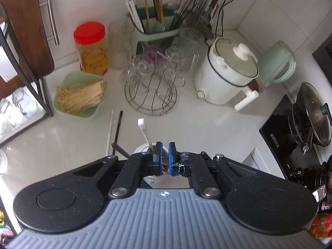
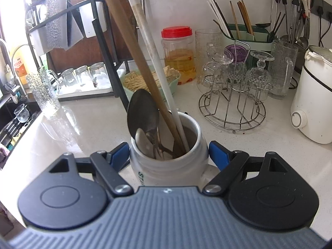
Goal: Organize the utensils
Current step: 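Lower the wooden chopstick into the jar with the left tool, then open the left tool and withdraw it from the jar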
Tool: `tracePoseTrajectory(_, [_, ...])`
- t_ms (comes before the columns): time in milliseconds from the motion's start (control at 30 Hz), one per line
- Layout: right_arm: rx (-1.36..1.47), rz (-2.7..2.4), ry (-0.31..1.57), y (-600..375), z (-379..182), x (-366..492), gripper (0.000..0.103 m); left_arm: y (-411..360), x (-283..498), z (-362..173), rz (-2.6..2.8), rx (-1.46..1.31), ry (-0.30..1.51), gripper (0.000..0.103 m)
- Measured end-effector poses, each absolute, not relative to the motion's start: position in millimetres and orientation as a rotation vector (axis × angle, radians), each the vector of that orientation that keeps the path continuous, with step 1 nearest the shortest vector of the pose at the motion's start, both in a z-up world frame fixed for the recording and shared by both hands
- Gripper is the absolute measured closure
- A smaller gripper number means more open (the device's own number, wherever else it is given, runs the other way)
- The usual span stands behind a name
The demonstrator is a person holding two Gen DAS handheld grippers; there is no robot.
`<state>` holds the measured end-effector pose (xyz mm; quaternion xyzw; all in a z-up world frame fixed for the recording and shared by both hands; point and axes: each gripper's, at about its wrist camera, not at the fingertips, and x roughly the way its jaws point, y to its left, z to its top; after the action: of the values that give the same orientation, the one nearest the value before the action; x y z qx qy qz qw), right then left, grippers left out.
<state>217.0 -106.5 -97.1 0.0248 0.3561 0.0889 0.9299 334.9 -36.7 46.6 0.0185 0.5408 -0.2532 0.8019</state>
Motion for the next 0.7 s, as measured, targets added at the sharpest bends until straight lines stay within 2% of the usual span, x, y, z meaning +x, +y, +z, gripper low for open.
tracePoseTrajectory(567, [0.055, 0.179, 0.731, -106.7, -97.0, 216.4, 0.017, -40.0, 336.1, 28.9, -0.524, 0.058, 1.185, 0.095])
tracePoseTrajectory(600, [0.054, 0.179, 0.731, -106.8, -97.1, 216.3, 0.017, -38.9, 335.4, 30.5, -0.522, 0.060, 1.175, 0.093])
tracePoseTrajectory(633, [0.053, 0.180, 0.732, -106.5, -96.9, 216.3, 0.017, -37.2, 333.7, 32.6, -0.518, 0.059, 1.164, 0.082])
tracePoseTrajectory(667, [0.052, 0.181, 0.733, -106.6, -96.8, 216.5, 0.017, -35.1, 331.7, 35.0, -0.512, 0.047, 1.148, 0.065])
tracePoseTrajectory(700, [0.051, 0.182, 0.733, -106.7, -96.8, 216.6, 0.017, -32.3, 329.5, 37.4, -0.511, 0.032, 1.132, 0.058])
